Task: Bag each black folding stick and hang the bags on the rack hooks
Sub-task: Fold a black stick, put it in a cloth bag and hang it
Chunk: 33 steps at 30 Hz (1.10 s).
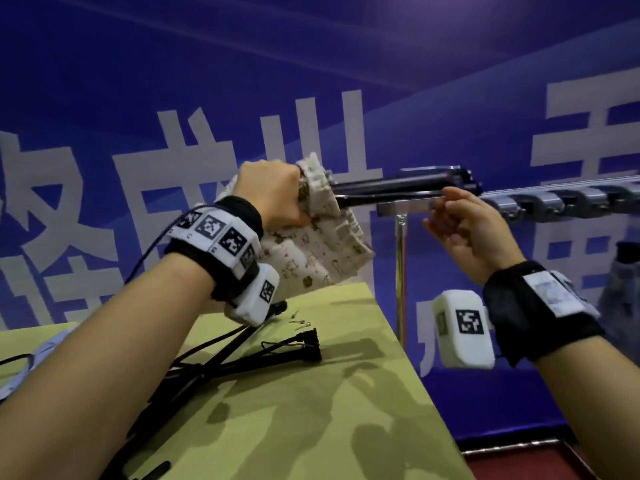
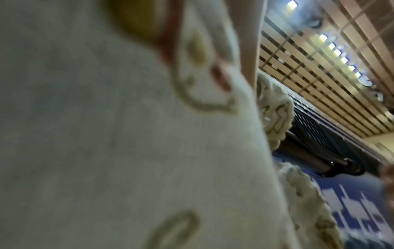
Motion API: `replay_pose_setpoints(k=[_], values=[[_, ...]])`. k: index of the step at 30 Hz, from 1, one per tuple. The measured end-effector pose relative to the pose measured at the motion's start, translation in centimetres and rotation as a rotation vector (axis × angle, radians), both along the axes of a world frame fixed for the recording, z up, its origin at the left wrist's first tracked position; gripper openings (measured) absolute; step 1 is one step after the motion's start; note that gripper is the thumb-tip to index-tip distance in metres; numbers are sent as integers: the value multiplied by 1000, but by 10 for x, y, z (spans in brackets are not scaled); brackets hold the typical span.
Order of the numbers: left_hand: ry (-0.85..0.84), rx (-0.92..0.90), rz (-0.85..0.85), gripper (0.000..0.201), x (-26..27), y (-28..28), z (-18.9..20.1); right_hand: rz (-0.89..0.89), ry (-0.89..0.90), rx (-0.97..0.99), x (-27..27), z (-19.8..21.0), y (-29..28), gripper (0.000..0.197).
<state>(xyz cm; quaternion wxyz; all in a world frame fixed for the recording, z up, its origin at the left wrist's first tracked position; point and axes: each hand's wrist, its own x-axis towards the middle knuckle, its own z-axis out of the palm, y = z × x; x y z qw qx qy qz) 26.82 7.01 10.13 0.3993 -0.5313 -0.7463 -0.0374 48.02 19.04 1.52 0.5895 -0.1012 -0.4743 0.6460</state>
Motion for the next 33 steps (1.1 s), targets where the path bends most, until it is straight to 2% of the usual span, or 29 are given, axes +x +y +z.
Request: replay_pose_setpoints(k=[2, 5, 8, 11, 13, 18, 21, 23, 25, 28, 31, 33], values=[[-101, 61, -59, 47, 8, 7, 15, -9, 75, -102, 14, 3, 2, 24], [-338, 102, -225, 42, 30, 21, 26, -67, 113, -143, 40, 12, 3, 21], [-684, 131, -480, 45, 58, 43, 21, -118, 116, -150, 65, 20, 7, 19], [-922, 172, -673, 40, 93, 72, 5, -156, 45, -122, 89, 21, 15, 15], [-1035, 174, -743, 31, 115, 93, -8, -194, -22, -128, 105, 18, 20, 12], [-1244, 156, -815, 40, 165, 128, -40, -268, -86, -175, 148, 12, 25, 8], [-1389, 189, -878, 29, 187, 137, -62, -398, -303, -220, 163, 5, 28, 15], [-1511, 208, -914, 19, 197, 142, -79, -386, -384, -263, 169, -1, 29, 27], [-1586, 202, -912, 22, 203, 145, -100, -354, -457, -312, 174, -8, 30, 35], [-1690, 149, -889, 12, 205, 145, -131, -315, -616, -352, 171, -23, 28, 30], [-1774, 46, -887, 12, 203, 142, -162, -380, -831, -308, 160, -46, 33, 17], [-1801, 11, -894, 13, 201, 139, -179, -464, -974, -238, 151, -65, 33, 30]])
